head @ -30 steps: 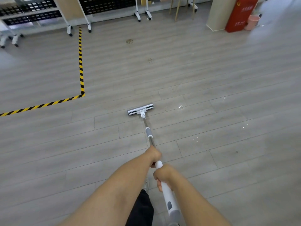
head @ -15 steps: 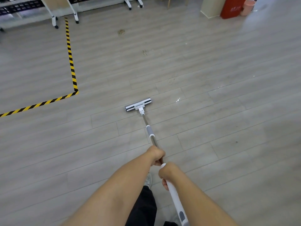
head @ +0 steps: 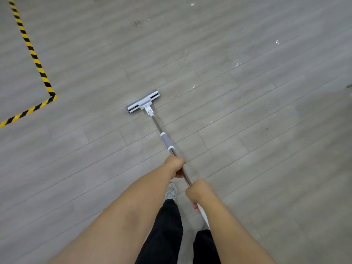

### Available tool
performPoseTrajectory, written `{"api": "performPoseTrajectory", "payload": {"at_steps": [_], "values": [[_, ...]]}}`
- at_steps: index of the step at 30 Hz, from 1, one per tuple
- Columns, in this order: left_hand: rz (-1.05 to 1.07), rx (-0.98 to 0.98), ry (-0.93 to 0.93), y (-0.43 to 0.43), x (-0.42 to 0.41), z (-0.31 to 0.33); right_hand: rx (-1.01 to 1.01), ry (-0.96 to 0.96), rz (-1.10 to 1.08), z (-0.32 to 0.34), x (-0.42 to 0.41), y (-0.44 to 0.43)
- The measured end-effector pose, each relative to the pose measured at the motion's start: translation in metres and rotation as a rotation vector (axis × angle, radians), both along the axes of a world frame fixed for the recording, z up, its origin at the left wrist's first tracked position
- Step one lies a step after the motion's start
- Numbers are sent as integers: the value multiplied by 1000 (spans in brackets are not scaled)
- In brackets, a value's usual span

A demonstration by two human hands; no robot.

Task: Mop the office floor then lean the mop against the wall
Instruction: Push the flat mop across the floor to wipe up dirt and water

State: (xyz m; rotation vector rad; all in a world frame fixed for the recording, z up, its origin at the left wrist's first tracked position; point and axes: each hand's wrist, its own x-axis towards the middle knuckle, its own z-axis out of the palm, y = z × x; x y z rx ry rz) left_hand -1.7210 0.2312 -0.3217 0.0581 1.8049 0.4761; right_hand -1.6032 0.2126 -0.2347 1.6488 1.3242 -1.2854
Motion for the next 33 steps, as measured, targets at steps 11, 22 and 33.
{"api": "performPoseTrajectory", "payload": {"at_steps": [11,22,33], "values": [[-113,8,74,23,-5,17,10,138,-191,19,3,19],[-146,15,37,55,-19,47,-31,48,-46,50,-13,50],[-135,88,8,127,8,65,97,80,-133,59,15,117]]}}
